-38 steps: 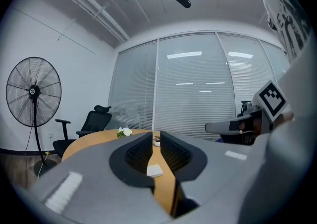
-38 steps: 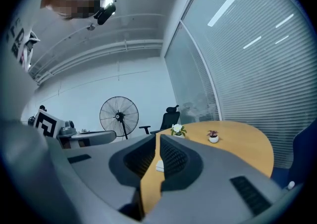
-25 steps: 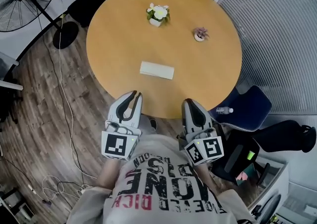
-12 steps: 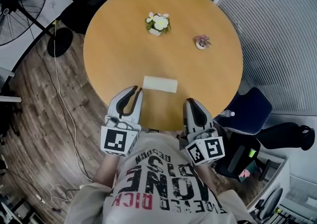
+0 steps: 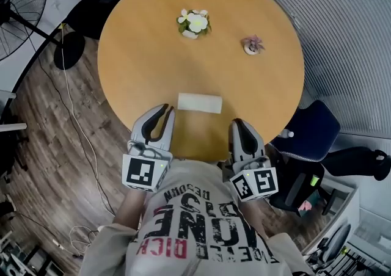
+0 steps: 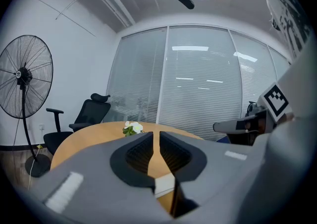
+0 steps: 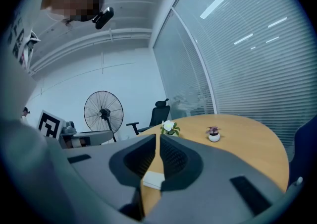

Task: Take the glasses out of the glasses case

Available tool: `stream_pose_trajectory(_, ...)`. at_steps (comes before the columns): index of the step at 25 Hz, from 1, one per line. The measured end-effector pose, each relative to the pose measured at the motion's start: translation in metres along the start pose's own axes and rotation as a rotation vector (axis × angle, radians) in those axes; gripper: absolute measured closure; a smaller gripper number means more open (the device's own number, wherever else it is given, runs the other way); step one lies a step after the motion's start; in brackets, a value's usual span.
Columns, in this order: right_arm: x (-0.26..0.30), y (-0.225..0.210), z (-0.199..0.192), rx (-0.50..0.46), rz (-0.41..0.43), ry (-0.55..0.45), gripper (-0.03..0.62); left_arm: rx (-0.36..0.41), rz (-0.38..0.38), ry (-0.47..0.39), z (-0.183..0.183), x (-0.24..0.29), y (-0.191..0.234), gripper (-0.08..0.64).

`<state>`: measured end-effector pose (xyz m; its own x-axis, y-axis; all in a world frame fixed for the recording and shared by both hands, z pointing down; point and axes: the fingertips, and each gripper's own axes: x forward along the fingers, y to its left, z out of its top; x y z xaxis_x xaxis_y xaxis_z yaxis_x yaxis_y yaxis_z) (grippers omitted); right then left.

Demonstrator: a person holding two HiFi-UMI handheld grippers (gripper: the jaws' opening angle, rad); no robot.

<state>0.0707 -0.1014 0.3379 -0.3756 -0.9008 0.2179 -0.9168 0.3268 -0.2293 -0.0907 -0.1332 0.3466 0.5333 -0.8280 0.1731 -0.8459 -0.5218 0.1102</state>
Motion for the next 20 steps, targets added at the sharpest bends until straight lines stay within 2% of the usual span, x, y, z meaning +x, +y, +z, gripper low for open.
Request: stream_pose_trajectory(20,0.018,-0.036,-0.006,-0.032,0.066,0.049,0.571,0.005,0.085,0.083,-0.023,0.023,0.002,0.511)
